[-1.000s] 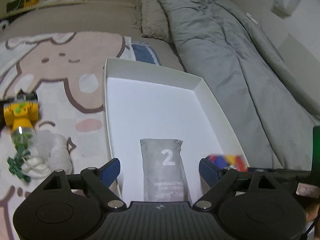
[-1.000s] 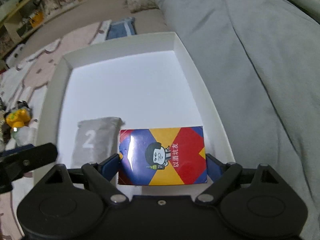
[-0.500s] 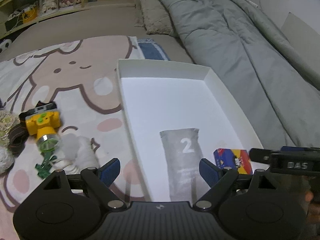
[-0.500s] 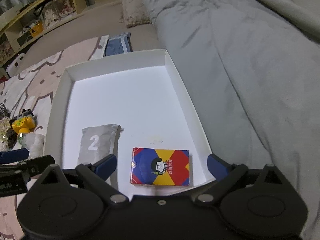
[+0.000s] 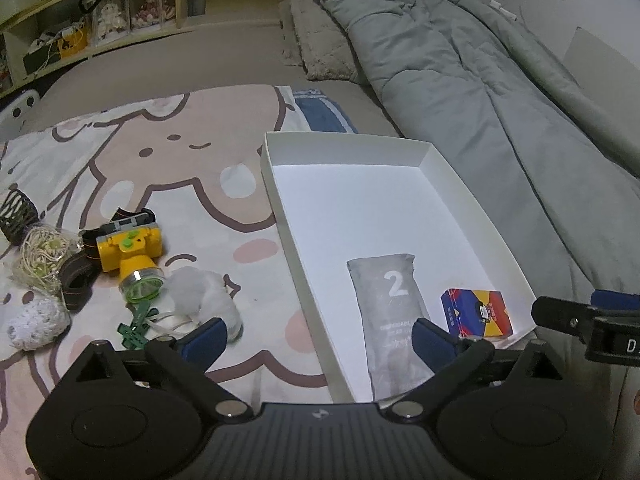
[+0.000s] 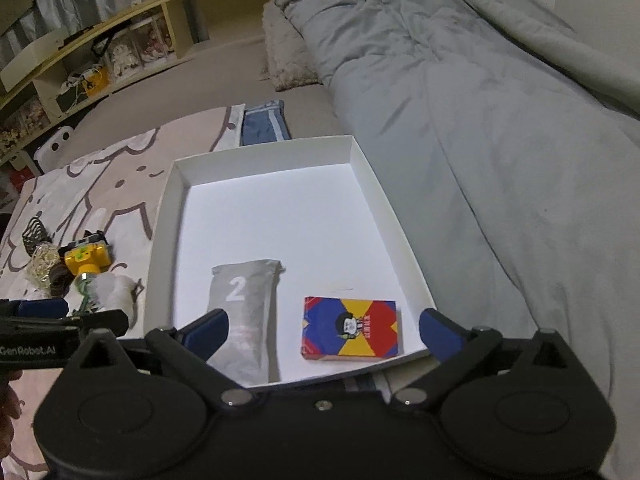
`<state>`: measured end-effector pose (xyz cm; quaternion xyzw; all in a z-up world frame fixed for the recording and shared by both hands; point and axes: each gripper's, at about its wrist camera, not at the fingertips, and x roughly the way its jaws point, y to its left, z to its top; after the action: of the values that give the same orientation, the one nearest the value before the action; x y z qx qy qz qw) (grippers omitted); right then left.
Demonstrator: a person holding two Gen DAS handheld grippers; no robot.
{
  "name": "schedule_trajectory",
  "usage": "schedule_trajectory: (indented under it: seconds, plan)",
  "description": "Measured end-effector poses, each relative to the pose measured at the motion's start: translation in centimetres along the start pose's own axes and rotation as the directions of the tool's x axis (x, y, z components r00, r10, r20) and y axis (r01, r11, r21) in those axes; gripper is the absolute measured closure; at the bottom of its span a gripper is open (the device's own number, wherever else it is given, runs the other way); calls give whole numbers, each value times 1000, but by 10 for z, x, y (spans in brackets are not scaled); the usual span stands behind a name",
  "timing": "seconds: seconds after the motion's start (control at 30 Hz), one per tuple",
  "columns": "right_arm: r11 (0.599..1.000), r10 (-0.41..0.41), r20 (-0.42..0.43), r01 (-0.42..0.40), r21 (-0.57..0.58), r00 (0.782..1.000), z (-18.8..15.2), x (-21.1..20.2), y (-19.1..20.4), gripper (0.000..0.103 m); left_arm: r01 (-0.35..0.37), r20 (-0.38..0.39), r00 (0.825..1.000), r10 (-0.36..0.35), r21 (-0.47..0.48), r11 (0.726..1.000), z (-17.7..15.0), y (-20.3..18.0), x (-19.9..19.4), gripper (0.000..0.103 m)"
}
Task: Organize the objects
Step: 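Withdraw both tools from the tray back toward the remaining items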
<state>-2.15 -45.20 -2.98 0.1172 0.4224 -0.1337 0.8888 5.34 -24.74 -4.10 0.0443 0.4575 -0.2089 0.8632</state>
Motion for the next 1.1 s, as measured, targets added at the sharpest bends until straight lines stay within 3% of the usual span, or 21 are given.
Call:
schedule_trajectory:
  seconds: [0.6,1.1]
  plan:
    - [998,-55,29,55,9,998,-25,-32,10,0,10,22,1000,-10,24,1000,-14,6,-28,0]
    - [998,-63,35,63,-11,997,-19,-34,28,0,-3,44,999,4,-8,1000,-11,38,-41,0]
